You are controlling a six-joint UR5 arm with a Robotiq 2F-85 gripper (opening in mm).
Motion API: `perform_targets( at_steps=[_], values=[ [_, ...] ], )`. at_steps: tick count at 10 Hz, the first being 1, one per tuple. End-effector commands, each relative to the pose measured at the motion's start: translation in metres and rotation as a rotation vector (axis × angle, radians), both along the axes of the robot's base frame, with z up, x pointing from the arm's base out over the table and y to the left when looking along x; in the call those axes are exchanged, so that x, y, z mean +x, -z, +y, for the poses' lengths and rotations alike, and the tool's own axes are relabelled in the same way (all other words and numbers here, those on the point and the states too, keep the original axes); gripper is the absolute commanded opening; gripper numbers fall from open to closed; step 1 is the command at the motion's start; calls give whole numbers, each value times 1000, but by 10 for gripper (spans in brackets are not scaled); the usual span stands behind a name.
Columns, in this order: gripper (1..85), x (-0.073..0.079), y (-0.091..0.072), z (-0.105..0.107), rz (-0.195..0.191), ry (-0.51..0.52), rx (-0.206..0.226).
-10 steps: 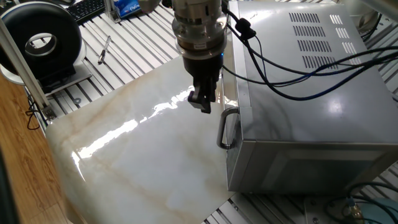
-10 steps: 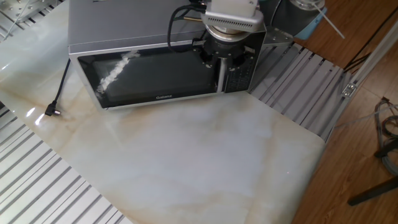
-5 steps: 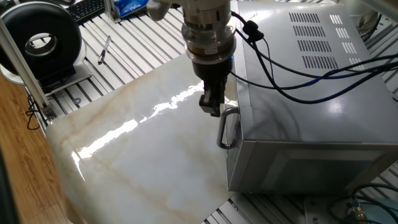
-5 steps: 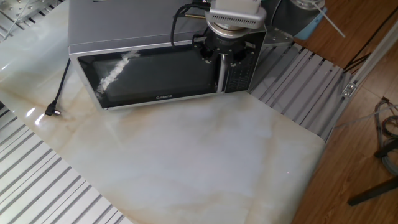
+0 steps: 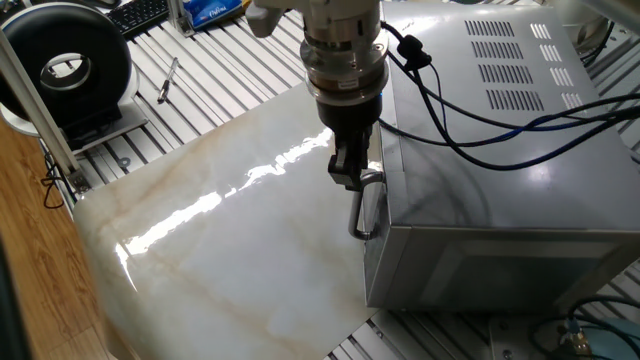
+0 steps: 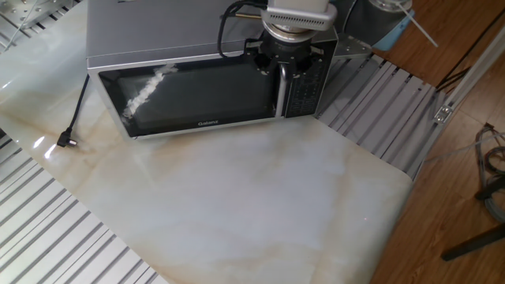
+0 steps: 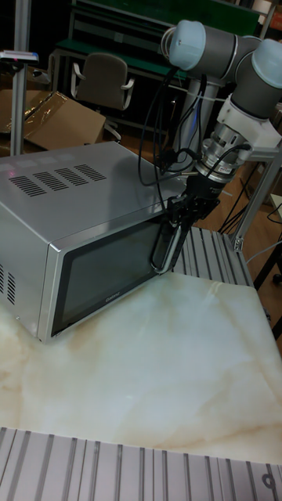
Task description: Open the microwave door
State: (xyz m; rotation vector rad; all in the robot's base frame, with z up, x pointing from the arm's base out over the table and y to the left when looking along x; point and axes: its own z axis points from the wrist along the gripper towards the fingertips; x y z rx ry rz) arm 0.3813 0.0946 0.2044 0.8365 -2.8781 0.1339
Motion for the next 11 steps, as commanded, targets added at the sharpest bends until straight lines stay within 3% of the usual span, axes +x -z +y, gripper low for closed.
perform_targets(
  at_steps=[1,4,11],
  values=[
    [383,-5,-1,6,3,2,7],
    [390,-8,0,10,3,2,20],
    [390,-13,6,3,0,-23,8]
  ],
)
